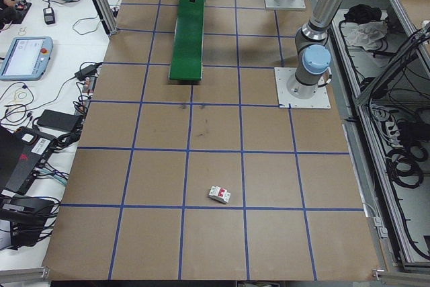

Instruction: Move button from left to right

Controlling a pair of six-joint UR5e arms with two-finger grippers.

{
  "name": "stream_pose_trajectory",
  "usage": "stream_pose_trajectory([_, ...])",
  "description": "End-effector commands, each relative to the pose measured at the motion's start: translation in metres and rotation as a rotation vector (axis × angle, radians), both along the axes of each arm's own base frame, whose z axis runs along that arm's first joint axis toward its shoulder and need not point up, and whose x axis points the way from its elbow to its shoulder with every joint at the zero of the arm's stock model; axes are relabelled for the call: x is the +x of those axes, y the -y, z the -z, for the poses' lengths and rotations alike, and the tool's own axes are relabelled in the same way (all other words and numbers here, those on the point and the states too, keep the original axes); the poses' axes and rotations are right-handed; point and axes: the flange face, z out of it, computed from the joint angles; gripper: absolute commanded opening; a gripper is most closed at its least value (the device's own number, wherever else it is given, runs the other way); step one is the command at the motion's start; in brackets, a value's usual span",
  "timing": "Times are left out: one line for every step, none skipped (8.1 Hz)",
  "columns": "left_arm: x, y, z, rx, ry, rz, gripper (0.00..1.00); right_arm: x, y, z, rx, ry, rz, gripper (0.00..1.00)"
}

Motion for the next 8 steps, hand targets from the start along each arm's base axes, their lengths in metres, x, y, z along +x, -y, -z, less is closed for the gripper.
stream_pose_trajectory([0.003, -0.007, -0.002, 0.019, 0.002, -0.002, 1.00, -0.068, -0.021, 0.013, 0.032, -0.010, -0.021, 0.00])
stream_pose_trajectory([0.009, -0.005, 0.000, 0.022, -0.001, -0.015, 1.00, -0.090, -0.014, 0.050, 0.044, 0.004, -0.049, 0.00])
stream_pose_trajectory([0.012, -0.004, 0.000, 0.023, -0.006, -0.030, 1.00, -0.107, -0.011, 0.077, 0.049, 0.013, -0.050, 0.00])
stream_pose_trajectory([0.012, -0.004, -0.003, 0.015, -0.017, -0.030, 1.00, -0.108, -0.012, 0.090, 0.065, 0.030, -0.052, 0.00])
stream_pose_trajectory([0.011, -0.006, -0.006, 0.009, -0.015, -0.028, 1.00, -0.108, -0.011, 0.103, 0.079, 0.045, -0.043, 0.00])
stream_pose_trajectory([0.011, -0.008, -0.009, 0.003, -0.014, -0.029, 1.00, -0.111, -0.008, 0.130, 0.109, 0.075, -0.029, 0.00])
stream_pose_trajectory([0.012, -0.005, -0.001, 0.012, -0.011, -0.038, 1.00, -0.120, -0.012, 0.144, 0.123, 0.089, 0.002, 0.00])
stream_pose_trajectory([0.013, -0.003, 0.001, 0.009, -0.012, -0.088, 1.00, -0.122, -0.013, 0.146, 0.127, 0.089, 0.006, 0.00])
